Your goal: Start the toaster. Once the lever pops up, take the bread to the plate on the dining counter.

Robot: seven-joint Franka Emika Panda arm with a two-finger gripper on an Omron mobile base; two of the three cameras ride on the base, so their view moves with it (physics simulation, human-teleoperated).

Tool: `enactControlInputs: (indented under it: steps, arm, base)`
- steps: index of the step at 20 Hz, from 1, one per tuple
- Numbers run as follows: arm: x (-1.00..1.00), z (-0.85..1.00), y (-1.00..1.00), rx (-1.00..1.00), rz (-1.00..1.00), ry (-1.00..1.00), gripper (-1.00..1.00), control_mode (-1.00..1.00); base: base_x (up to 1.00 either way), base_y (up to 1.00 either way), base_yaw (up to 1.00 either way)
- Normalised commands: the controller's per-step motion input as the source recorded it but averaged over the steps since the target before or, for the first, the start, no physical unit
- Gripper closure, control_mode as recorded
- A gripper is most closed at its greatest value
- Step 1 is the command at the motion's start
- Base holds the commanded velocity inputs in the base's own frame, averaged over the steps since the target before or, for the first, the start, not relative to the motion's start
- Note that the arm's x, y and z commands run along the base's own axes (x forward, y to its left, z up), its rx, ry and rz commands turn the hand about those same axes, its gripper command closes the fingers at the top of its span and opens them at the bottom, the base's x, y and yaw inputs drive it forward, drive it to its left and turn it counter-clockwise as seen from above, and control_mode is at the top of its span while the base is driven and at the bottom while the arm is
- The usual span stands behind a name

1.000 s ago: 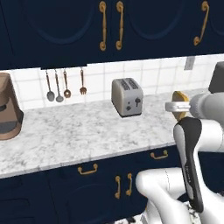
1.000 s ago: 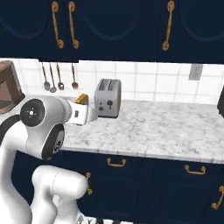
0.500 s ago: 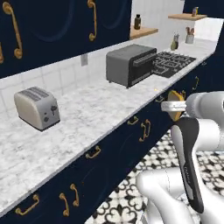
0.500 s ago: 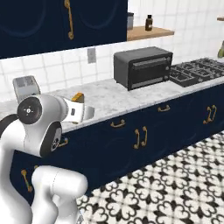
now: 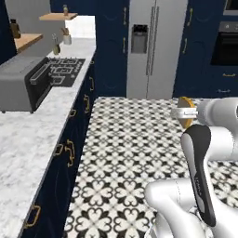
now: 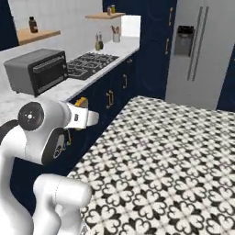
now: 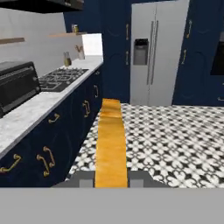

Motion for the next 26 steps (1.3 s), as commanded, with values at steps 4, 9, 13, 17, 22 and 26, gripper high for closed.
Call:
enactControlInputs:
  steps: [4, 9, 13, 17, 22, 26]
  arm:
    - [0.00, 0.00, 0.00, 0.00, 0.00, 0.00, 1.00, 1.00]
    - [0.00, 0.00, 0.00, 0.00, 0.00, 0.00, 1.00, 1.00]
    - [0.00, 0.00, 0.00, 0.00, 0.00, 0.00, 1.00, 1.00]
    - [0.00, 0.00, 0.00, 0.00, 0.00, 0.00, 1.00, 1.00]
    - [0.00, 0.00, 0.00, 0.00, 0.00, 0.00, 1.00, 1.00]
    - [0.00, 0.00, 0.00, 0.00, 0.00, 0.00, 1.00, 1.00]
  base:
    - [0.00, 0.00, -1.00]
    - [0.00, 0.00, -1.00]
    - [0.00, 0.00, -1.00]
    - [0.00, 0.00, -1.00]
    - [0.03, 0.00, -1.00]
    - [0.89, 0.11, -0.57]
